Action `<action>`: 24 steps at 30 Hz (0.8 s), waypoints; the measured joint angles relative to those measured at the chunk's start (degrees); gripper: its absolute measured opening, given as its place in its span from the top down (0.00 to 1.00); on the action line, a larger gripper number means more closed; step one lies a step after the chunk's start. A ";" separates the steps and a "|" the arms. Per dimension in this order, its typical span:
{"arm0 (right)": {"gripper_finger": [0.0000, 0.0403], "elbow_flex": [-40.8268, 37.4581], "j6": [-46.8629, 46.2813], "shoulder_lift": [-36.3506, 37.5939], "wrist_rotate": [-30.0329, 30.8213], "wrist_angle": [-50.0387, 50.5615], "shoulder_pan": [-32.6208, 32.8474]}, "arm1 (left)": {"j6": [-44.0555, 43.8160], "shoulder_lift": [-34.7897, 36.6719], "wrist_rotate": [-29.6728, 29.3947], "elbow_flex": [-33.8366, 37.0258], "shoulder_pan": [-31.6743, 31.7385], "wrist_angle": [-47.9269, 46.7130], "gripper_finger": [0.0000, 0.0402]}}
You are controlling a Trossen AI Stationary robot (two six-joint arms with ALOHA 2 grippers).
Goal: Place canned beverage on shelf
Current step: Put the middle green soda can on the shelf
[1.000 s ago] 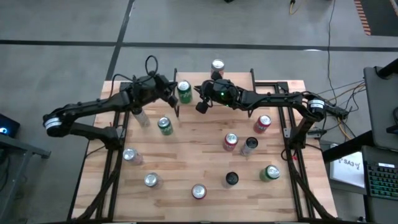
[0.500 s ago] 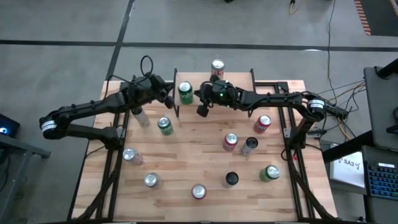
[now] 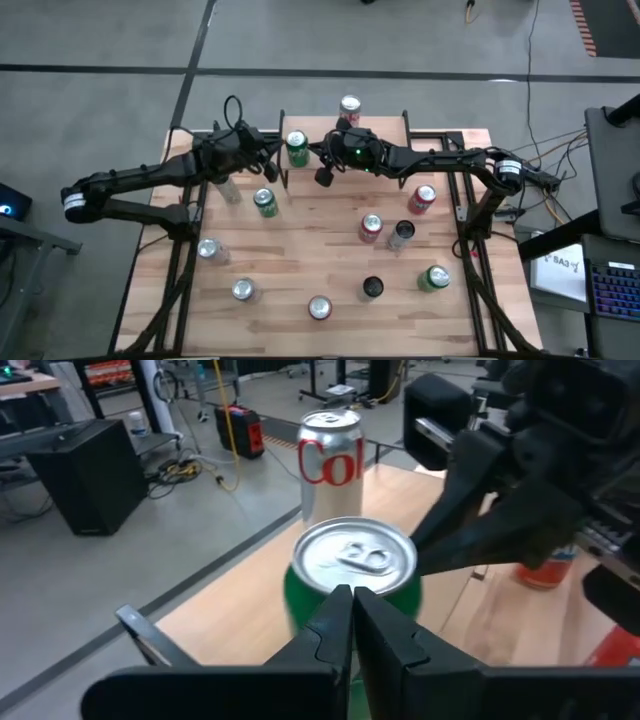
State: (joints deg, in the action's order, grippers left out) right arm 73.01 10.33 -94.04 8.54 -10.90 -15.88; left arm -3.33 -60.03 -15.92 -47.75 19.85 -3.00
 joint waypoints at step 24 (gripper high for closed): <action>0.94 0.42 -1.36 -1.68 0.59 2.29 1.39 | -1.01 2.22 -5.77 0.26 -2.11 -5.55 1.00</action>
State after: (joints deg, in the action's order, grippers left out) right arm 73.44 8.97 -95.73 9.13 -8.61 -14.49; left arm -4.34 -57.81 -21.69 -47.48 17.75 -8.56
